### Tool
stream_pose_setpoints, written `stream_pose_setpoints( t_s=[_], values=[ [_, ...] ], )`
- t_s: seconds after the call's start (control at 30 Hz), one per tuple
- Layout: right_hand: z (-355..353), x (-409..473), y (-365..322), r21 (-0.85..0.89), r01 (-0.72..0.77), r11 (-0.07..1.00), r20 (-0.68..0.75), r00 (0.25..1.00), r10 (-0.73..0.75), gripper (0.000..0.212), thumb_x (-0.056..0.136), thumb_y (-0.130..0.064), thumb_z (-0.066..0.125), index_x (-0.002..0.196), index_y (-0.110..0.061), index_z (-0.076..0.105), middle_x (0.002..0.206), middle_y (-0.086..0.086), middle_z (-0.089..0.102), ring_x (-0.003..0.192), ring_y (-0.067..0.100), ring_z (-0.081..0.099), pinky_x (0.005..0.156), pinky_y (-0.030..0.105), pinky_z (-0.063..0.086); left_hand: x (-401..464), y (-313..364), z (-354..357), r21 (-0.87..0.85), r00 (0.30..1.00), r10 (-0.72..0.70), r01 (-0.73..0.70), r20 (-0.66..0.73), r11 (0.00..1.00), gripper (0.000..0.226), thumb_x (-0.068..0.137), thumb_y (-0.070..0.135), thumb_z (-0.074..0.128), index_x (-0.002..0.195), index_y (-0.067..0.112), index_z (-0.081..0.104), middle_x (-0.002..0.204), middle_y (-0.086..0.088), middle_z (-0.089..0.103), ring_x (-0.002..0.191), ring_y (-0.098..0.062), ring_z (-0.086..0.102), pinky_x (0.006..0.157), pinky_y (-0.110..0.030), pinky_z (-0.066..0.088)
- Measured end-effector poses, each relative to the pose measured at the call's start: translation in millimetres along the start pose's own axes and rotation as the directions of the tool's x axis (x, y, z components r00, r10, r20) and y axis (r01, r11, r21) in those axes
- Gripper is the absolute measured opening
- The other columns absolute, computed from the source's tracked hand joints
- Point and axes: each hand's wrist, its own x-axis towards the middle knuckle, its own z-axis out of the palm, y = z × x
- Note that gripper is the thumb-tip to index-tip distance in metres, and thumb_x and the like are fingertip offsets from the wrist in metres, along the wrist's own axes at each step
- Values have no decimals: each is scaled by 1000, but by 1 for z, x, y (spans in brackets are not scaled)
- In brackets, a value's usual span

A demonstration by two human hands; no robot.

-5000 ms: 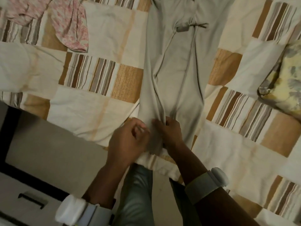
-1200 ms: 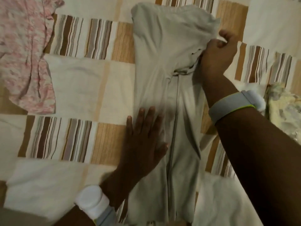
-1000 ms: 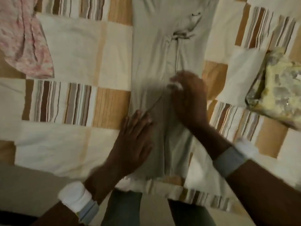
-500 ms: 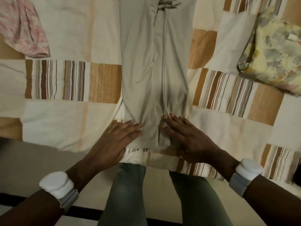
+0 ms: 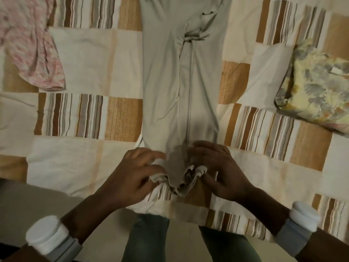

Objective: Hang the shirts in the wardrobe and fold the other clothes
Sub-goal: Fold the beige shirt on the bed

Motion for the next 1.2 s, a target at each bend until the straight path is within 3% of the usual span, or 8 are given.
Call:
stream_pose_setpoints(
  t_s=[0.17,0.37,0.67,0.77,0.87,0.93,1.03,1.2],
  values=[
    [-52,89,-25,701,-76,709,-174,946,274,22,96,-28,54,99,-13,70,102,-1,71,96,18,68,81,31,56,83,20,-67,-802,855,-491,172,-166,571,17,101,35,59,102,36,77,101,13,77,97,-4,72,81,-26,57],
    [-97,193,4,812,-270,518,-242,651,720,28,100,-52,55,110,-29,67,110,-8,73,103,13,70,94,30,58,199,-37,-109,-944,697,-715,197,-55,265,37,102,53,55,124,25,67,122,1,75,115,-18,71,102,-39,56],
    [-108,217,44,823,-426,376,-69,582,811,26,95,-25,74,117,-15,66,109,1,75,92,17,75,75,25,61,223,-84,-95,-891,667,-745,327,-19,315,41,95,14,74,135,9,63,119,-3,75,105,-19,74,91,-33,60],
    [-104,204,32,541,-557,630,-338,542,769,40,98,-33,66,135,-17,60,112,-13,67,98,6,66,95,28,55,207,-72,-91,-716,666,-711,382,-225,585,59,91,32,75,144,18,52,131,5,67,113,-9,68,104,-34,55],
    [-87,162,14,32,-316,948,-595,757,272,48,95,-29,68,139,-16,55,142,-8,53,131,12,53,111,29,44,167,-47,-76,-357,727,-447,289,-521,888,73,84,33,82,144,22,42,141,2,49,125,-9,55,105,-22,47],
    [-70,131,22,-240,-52,969,-342,939,-35,55,91,-31,72,138,-9,57,155,10,46,149,25,38,119,47,37,134,-41,-63,-30,856,-197,208,-477,978,73,79,37,84,141,15,52,148,-9,44,140,-23,44,112,-39,42],
    [-45,100,50,-463,-48,885,-57,998,25,79,85,-39,73,152,-11,42,165,16,32,156,35,22,120,64,28,99,-60,-41,202,966,-63,116,-250,972,65,79,26,75,140,10,58,152,-12,48,148,-31,39,112,-55,38],
    [-40,102,58,-463,-127,877,-155,986,61,61,92,-30,68,148,-12,51,161,13,41,152,31,32,121,55,30,104,-67,-31,163,945,-90,147,-313,976,45,86,13,65,130,9,65,142,-12,57,137,-31,49,111,-52,41]
  ],
)
